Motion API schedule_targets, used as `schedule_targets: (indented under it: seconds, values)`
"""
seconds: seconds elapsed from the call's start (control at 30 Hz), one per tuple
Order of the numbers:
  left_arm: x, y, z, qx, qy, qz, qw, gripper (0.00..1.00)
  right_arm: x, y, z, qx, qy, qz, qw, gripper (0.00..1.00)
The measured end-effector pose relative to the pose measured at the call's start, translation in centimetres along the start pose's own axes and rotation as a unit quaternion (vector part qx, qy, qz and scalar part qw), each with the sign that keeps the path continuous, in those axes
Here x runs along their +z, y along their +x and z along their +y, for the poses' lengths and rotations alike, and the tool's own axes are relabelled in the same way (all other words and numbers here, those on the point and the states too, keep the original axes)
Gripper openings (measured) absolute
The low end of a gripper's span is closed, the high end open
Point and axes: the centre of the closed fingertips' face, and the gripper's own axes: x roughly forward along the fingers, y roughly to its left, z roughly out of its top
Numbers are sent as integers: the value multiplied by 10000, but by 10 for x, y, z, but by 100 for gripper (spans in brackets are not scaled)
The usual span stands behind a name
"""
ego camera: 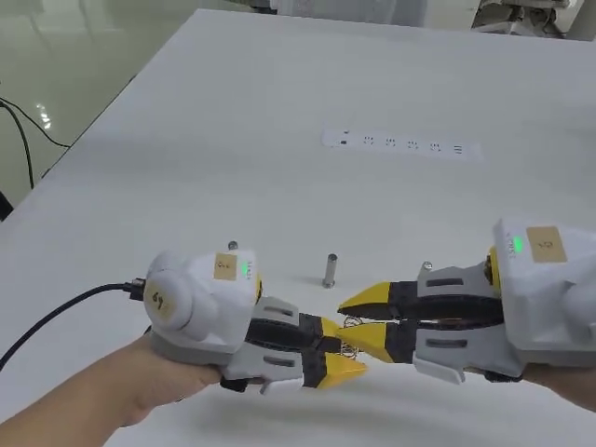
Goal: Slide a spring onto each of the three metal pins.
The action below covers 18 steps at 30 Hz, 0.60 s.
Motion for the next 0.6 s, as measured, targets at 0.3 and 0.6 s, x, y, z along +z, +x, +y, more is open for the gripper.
schedule_targets:
  seconds: [0.3,0.6]
  values:
    - [-1,-3,-1,11,-15,-14,10000,2,0,3,3,12,166,-45,9999,8]
    - [7,-6,1,65,-14,-120,9999,2,0,5,4,-119,-41,-39,9999,8]
